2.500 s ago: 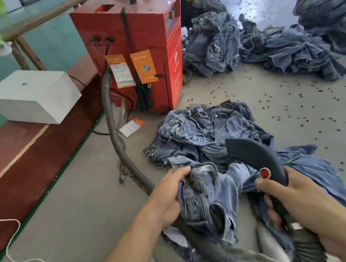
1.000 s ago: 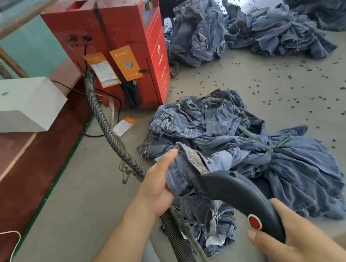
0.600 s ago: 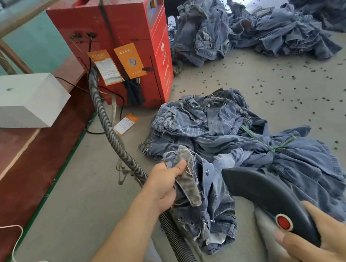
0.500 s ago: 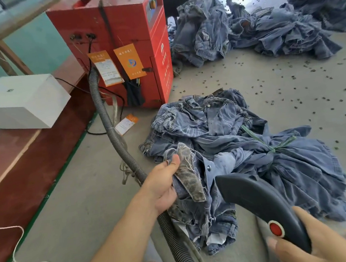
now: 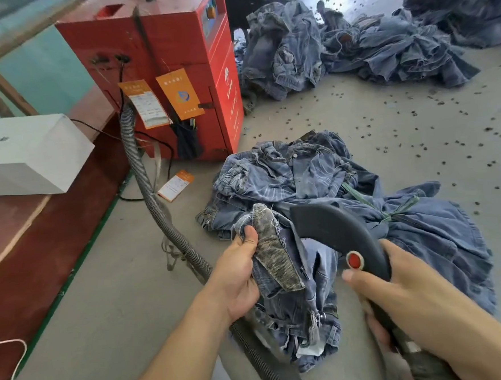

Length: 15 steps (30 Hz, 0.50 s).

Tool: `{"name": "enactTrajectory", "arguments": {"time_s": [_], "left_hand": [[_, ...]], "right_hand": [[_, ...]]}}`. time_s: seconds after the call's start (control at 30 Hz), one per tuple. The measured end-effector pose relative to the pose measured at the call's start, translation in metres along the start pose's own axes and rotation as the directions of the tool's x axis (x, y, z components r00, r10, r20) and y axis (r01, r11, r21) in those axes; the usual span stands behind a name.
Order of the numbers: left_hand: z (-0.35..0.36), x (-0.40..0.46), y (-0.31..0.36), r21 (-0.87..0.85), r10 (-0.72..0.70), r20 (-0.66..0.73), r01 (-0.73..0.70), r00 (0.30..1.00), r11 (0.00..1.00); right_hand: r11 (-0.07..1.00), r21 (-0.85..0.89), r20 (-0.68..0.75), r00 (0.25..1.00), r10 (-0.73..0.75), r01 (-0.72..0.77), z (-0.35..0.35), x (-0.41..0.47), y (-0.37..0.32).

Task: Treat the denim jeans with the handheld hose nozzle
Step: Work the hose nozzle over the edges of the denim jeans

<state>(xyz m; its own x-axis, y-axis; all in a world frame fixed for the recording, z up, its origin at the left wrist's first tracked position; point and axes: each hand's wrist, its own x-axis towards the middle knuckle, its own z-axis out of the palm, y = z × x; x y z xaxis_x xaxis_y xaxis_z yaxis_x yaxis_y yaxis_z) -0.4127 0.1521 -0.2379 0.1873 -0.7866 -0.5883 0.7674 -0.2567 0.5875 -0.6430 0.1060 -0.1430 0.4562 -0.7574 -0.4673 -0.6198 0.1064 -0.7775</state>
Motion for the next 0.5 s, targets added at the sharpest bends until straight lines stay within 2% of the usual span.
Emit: {"name": "enactTrajectory", "arguments": {"time_s": [0.07, 0.13, 0.2, 0.37, 0.5], "left_hand": [[-0.002, 0.001, 0.002, 0.014, 0.002, -0.002, -0.002, 1.0, 1.0], [-0.003, 0.001, 0.004, 0.003, 0.0, 0.007, 0.0, 1.0, 1.0], [-0.002, -0.001, 0.004, -0.009, 0.001, 0.025, -0.001, 1.0, 1.0], [-0.003, -0.006, 0.001, 0.042, 0.001, 0.015, -0.001, 1.0, 0.999], [-0.005, -0.007, 0.0, 0.06, 0.015, 0.045, -0.018, 0.999, 0.998]], "right_hand": [[0.994, -0.107, -0.027, 0.999, -0.023, 0.02, -0.002, -0.006, 0.005], [0.981, -0.195, 0.042, 0.999, 0.014, -0.005, 0.003, -0.008, 0.007], [0.988, -0.152, 0.102, 0.994, 0.032, -0.016, 0.012, -0.001, 0.006], [1.0, -0.011, 0.034, 0.999, 0.002, -0.001, 0.011, 0.012, -0.001], [0.987, -0.163, 0.08, 0.997, 0.008, 0.006, 0.009, 0.001, 0.0]]}}
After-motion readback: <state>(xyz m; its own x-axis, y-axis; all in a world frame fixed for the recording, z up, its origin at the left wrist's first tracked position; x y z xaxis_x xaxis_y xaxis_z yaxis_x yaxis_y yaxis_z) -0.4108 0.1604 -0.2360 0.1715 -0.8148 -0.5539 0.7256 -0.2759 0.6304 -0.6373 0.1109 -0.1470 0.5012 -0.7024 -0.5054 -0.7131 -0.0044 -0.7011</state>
